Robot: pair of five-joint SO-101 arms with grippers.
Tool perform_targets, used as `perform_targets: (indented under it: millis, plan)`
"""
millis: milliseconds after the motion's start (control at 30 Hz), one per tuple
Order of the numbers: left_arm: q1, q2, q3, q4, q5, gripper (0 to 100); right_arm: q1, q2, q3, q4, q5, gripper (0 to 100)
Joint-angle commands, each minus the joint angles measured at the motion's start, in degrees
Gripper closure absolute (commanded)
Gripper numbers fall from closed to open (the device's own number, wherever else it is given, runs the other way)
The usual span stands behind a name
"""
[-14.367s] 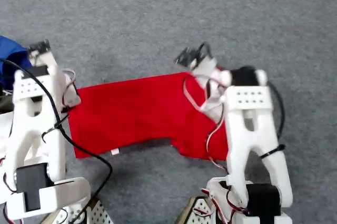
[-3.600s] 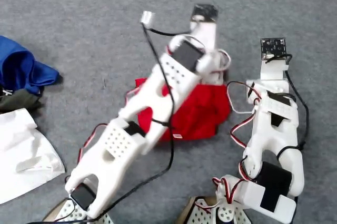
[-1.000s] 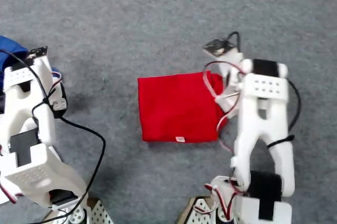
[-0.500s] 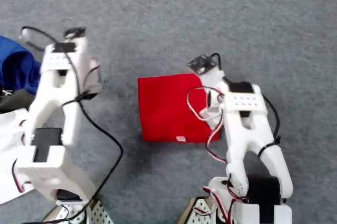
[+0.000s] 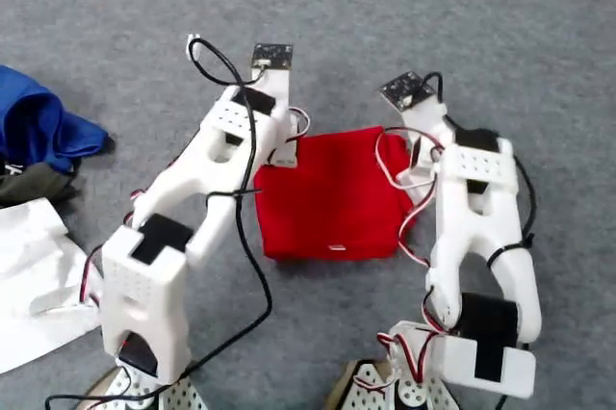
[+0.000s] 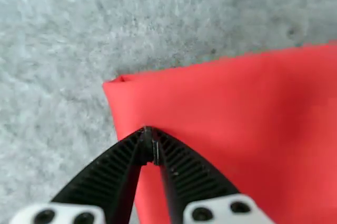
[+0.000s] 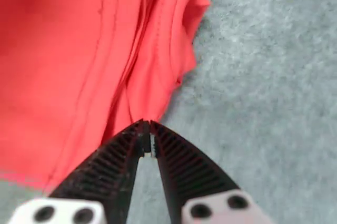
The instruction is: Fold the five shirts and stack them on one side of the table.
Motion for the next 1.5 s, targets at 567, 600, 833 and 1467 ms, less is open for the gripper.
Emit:
perform_targets:
  millis: [567,600,833,1467]
  plan:
    - [-2.20,17.10,-23.82,5.98,0.26,98,-4.35,-16.31,22.73,-12.48,-1.32,99.5]
    - [-2.20,18.68,-24.97,6.07,0.26,98,-3.03,-16.31,22.99,-13.71,-1.32,99.5]
    - [-1.67,22.64,-33.58,8.44,0.26,98,0.57,-16.75,22.73,-16.97,-1.32,99.5]
    - [-8.09,17.80,-65.58,36.22,-7.56,98,10.24,-43.12,11.65,11.87,-1.76,94.5]
